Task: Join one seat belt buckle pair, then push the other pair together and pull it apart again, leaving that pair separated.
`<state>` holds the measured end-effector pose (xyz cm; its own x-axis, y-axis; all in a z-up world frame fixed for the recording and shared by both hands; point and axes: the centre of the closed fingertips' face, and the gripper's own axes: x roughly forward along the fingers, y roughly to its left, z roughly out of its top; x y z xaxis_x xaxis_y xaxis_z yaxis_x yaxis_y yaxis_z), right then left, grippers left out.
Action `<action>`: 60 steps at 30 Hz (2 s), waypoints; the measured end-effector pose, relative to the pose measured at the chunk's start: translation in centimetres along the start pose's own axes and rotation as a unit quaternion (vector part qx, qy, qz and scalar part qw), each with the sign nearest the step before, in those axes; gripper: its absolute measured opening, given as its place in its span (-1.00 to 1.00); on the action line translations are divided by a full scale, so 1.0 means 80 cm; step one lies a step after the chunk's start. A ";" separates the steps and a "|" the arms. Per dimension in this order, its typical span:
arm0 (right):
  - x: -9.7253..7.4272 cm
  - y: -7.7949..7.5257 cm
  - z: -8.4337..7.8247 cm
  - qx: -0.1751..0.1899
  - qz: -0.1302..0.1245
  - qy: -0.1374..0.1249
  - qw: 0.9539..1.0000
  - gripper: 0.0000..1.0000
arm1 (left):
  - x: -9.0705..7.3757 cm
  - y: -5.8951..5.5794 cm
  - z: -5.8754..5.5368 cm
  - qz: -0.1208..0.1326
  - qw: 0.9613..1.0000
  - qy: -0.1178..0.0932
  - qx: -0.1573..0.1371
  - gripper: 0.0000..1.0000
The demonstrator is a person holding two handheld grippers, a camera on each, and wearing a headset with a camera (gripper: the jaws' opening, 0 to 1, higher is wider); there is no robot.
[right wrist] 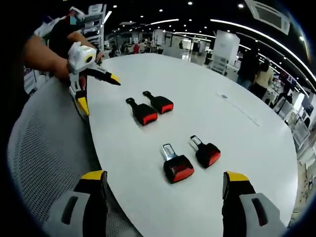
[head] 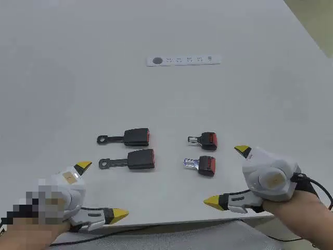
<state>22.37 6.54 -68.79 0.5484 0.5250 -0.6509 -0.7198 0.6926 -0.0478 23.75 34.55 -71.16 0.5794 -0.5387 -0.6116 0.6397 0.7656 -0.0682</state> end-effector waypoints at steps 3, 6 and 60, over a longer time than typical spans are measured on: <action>-0.003 -0.003 0.009 0.039 -0.021 -0.022 0.999 0.94 | 0.000 -0.001 -0.001 0.001 1.000 0.001 -0.003 0.99; -0.004 -0.006 0.010 0.045 -0.028 -0.028 0.998 0.94 | 0.001 -0.002 -0.003 0.001 1.000 0.004 -0.001 0.99; 0.007 -0.010 -0.008 -0.011 -0.003 0.022 1.000 0.81 | 0.004 -0.015 -0.009 -0.014 0.997 0.043 0.064 0.89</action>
<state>22.97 5.94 -69.57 0.5344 0.4979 -0.6830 -0.7252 0.6852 -0.0679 22.78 33.70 -71.88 0.5183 -0.5235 -0.6762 0.7181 0.6958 0.0116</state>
